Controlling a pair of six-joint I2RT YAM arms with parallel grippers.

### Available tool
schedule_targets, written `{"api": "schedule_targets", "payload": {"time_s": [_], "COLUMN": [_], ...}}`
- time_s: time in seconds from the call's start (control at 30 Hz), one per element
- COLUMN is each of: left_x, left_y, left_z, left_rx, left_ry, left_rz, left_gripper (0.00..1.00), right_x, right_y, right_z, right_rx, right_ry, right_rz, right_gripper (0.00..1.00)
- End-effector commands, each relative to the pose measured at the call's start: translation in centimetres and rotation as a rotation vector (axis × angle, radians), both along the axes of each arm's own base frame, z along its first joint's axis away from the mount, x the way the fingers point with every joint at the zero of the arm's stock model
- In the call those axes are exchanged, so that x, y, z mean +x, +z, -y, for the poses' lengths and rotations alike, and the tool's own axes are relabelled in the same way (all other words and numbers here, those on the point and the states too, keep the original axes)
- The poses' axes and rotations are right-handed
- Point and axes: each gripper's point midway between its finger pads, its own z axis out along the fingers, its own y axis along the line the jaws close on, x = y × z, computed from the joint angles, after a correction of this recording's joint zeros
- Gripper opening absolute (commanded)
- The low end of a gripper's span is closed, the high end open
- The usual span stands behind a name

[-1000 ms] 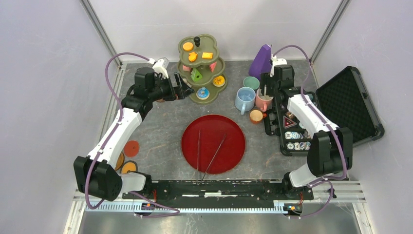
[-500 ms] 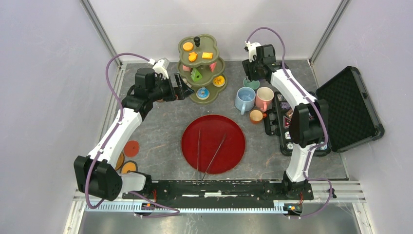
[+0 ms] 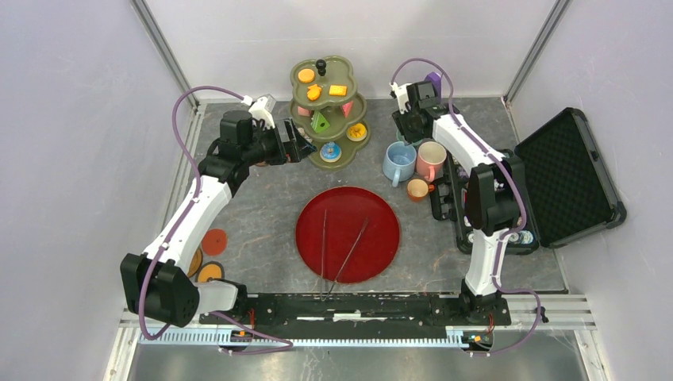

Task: Serve the afternoon tea

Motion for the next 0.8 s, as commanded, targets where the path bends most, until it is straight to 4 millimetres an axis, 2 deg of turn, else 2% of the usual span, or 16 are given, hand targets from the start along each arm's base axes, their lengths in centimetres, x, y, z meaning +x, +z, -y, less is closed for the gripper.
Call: {"api": "schedule_targets", "payload": {"time_s": [0.0,0.23,0.37,0.5,0.77], "left_x": [0.3,0.4,0.4,0.4,0.4], "left_y": [-0.4,-0.8,-0.8,-1.0,-1.2], "left_z": [-0.2,-0.2,-0.1,-0.2,-0.1], "left_rx": [0.039,0.041,0.04,0.043,0.044], "left_ry": [-0.011,-0.011,-0.011,-0.01,-0.015], "left_rz": [0.03,0.018,0.017,0.013,0.009], "left_gripper": [1.0,1.0,1.0,1.0,1.0], "right_x": [-0.3,-1.8,-2.4,-2.4,-2.1], "right_y": [-1.5,-3.6,-4.1,-4.4,-4.8], "right_z": [-0.2,-0.6,-0.9,-1.7,-3.0], "right_rx": [-0.026,-0.036,-0.031,-0.033,-0.025], "right_ry": [0.013,0.026,0.035,0.05,0.06], "right_rz": [-0.024,-0.063,-0.056,-0.044,-0.024], "right_gripper": [0.46,0.39,0.34,0.27,0.25]}}
